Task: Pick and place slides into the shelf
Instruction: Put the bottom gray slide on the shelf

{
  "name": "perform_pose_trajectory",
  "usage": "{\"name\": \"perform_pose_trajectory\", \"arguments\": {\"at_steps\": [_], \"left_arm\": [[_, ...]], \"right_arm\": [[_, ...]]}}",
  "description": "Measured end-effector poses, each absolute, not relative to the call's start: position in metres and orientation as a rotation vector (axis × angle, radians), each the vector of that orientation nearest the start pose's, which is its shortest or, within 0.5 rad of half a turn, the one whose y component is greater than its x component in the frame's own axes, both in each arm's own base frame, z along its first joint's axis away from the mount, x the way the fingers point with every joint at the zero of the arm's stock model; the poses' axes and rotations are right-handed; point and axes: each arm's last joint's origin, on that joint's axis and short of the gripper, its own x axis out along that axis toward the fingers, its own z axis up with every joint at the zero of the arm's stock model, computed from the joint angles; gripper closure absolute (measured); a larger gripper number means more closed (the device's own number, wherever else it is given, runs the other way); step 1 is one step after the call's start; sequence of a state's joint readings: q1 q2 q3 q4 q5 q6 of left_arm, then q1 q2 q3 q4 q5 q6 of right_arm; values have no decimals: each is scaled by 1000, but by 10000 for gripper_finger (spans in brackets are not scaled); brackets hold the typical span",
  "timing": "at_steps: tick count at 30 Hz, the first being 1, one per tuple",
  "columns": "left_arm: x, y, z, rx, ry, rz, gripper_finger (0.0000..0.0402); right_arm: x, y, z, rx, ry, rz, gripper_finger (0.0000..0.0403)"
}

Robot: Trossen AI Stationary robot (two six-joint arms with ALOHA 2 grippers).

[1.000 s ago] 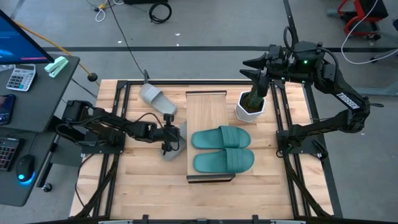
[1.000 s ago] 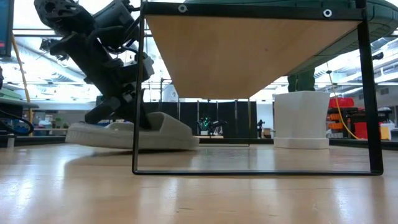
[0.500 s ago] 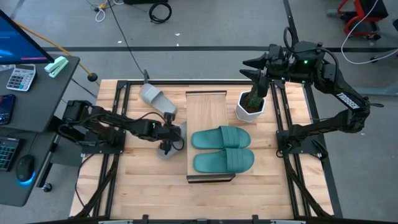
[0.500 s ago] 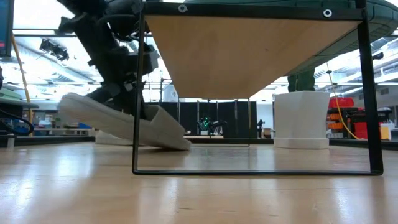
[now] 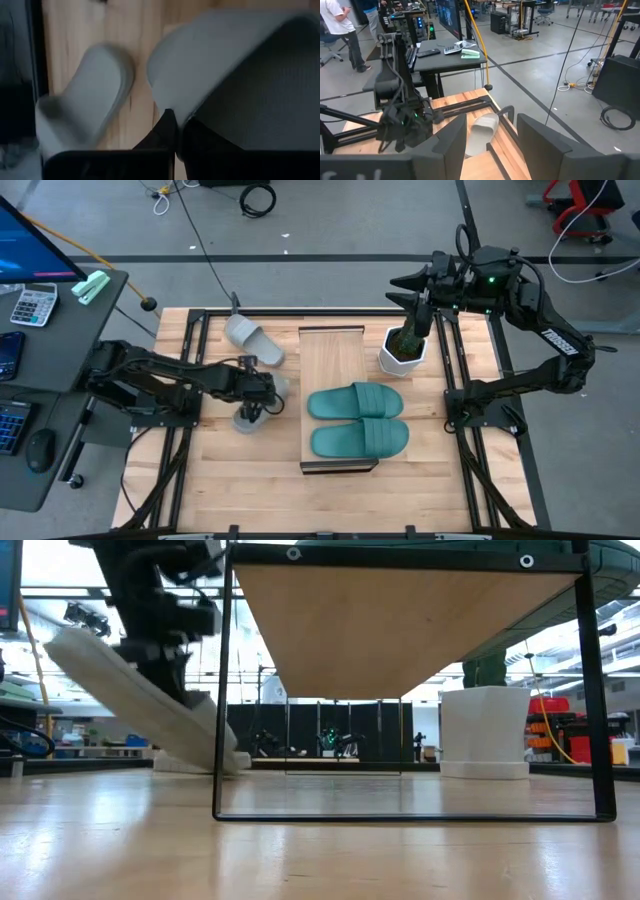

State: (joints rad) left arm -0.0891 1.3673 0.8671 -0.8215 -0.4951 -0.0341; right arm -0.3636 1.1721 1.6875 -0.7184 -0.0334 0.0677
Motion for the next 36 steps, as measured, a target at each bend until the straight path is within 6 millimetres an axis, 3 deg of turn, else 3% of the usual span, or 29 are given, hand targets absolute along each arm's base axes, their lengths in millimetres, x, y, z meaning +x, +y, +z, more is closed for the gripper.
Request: {"name": "perform_pose_trajectory", "arguments": {"at_steps": [8,22,32,36], "left_arm": [[230,-4,268,273,1135,530,390],[226,12,371,295,924,775,390],[212,45,430,-27,629,1032,390],[206,54,446,-127,529,1094,390]], "right_arm": [[183,-69,500,91,191,-333,226],[184,-66,499,99,204,-247,227],[184,-63,499,31,213,-136,227],[189,-59,497,-99,225,-67,224]]}}
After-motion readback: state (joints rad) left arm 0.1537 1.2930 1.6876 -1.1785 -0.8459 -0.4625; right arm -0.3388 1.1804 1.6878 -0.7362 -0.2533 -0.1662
